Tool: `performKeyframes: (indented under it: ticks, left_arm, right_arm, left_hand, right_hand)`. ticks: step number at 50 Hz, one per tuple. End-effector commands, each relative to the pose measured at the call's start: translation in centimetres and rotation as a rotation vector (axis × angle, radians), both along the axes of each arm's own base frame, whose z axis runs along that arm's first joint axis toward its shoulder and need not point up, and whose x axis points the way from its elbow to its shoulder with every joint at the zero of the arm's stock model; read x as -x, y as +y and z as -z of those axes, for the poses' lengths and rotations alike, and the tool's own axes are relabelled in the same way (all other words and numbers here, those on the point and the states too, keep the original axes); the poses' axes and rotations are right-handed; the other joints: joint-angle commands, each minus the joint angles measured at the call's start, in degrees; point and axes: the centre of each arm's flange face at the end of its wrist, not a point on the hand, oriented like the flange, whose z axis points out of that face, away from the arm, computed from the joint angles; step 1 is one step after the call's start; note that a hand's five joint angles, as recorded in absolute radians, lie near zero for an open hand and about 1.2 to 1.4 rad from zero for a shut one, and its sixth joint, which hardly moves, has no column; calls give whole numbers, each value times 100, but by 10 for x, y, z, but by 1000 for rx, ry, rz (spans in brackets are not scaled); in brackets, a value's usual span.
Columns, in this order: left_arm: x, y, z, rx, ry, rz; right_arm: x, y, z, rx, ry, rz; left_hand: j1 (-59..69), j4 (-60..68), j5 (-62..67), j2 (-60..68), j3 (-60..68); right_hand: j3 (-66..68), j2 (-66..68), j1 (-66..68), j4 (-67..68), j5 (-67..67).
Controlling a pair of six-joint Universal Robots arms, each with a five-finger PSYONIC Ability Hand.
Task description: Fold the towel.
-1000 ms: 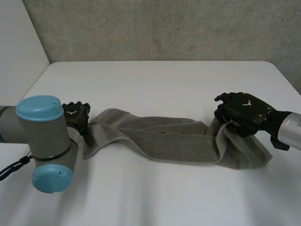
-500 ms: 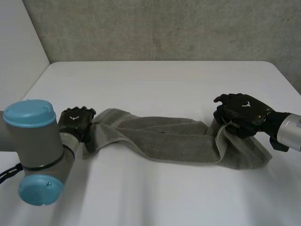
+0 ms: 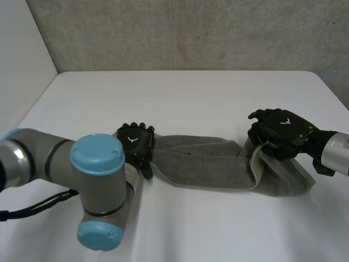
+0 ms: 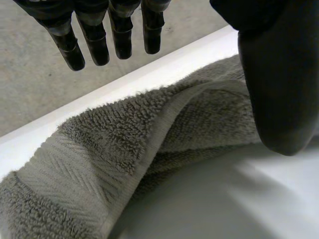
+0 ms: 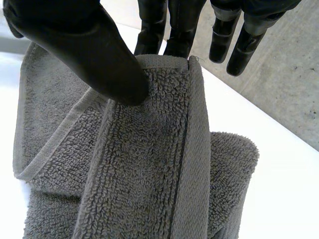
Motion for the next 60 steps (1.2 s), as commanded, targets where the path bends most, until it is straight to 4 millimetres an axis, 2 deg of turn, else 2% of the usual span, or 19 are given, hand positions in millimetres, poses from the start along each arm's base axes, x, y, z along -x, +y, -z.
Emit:
performKeyframes:
  ticks: [1,8,11,13,14,15,17,19,24,28,33,37,39,41,45,47,50,54,60]
  left_arm:
    - [7,-12,7,29,-5,-52]
    - [0,-14,10,16,-16,-68]
    - [-4,-14,10,6,-21,-73]
    - [-16,-12,2,1,-19,-82]
    - [-17,-12,2,1,-19,-82]
    - [-21,-11,-1,-4,-16,-76]
    - [-26,-9,-4,-10,-13,-65]
    - [-30,-4,-8,-12,-7,-49]
    - [-47,4,-42,34,43,-30]
    - [-56,3,-54,53,60,-37]
    - [-63,5,-49,-18,39,9]
    - [-70,17,-40,-195,-33,81]
    - [-76,21,-37,-255,-62,87]
    - [-83,24,-36,-319,-102,100]
    - [-89,21,-37,-313,-138,110]
    - [-100,18,-51,-274,-188,102]
    - [-107,15,-58,-262,-209,93]
    - [-111,16,-69,-250,-195,136]
    - [-105,25,-72,-271,-168,196]
  right_arm:
    - [0,0,1,-1,0,1]
    - [1,-1,1,-1,1,3]
    - [1,-1,0,2,1,5]
    - [2,-2,0,1,2,9]
    - [2,-2,0,1,2,9]
    - [3,-2,0,1,3,12]
    - [3,-2,-2,4,3,14]
    - [4,-3,-3,5,3,17]
    - [4,0,-17,41,-1,23]
    - [4,4,-24,55,-4,23]
    - [4,11,-29,26,-7,21]
    - [4,22,-28,-61,-3,12]
    - [7,24,-28,-81,1,19]
    - [21,24,-31,-71,38,41]
    - [38,22,-34,-19,109,66]
    - [49,24,-39,52,195,48]
    - [60,27,-46,117,258,45]
    - [65,30,-52,147,273,55]
    - [62,37,-61,156,217,53]
  left_hand:
    - [450,-288,700,668,-246]
    - [3138,-288,3387,3356,-246]
    - [3545,-288,3795,3763,-246]
    - [4817,-288,5067,5035,-246]
    - [4824,-288,5073,5042,-246]
    - [5956,-288,6206,6174,-246]
    - [6332,-288,6581,6550,-246]
    - [6336,-288,6585,6553,-246]
    - [6336,-288,6585,6553,-246]
    - [6336,-288,6585,6553,-246]
    - [6336,-288,6585,6553,-246]
    - [6336,-288,6585,6553,-246]
    - [6336,-288,6585,6553,-246]
    - [6336,-288,6585,6553,-246]
    - [6336,-288,6585,6553,-246]
    - [6336,-288,6585,6553,-246]
    - [6336,-288,6585,6553,-246]
    - [6336,-288,6585,6553,-246]
    - [6336,-288,6585,6553,-246]
  right_hand:
    - [-38,468,518,-342,390]
    - [-38,468,518,-342,390]
    - [-38,468,518,-342,390]
    - [-38,468,518,-342,390]
    - [-38,468,518,-342,390]
    - [-38,468,518,-342,390]
    - [-38,468,518,-342,390]
    - [-38,468,518,-342,390]
    - [-38,468,518,-342,390]
    - [-38,468,518,-342,390]
    - [-38,468,518,-342,390]
    - [-38,468,518,-342,390]
    - [-38,468,518,-342,390]
    - [-38,468,518,-342,390]
    - [-38,468,518,-342,390]
    - [-38,468,518,-342,390]
    - [-38,468,518,-342,390]
    - [-38,468,518,-342,390]
    - [-38,468,518,-342,390]
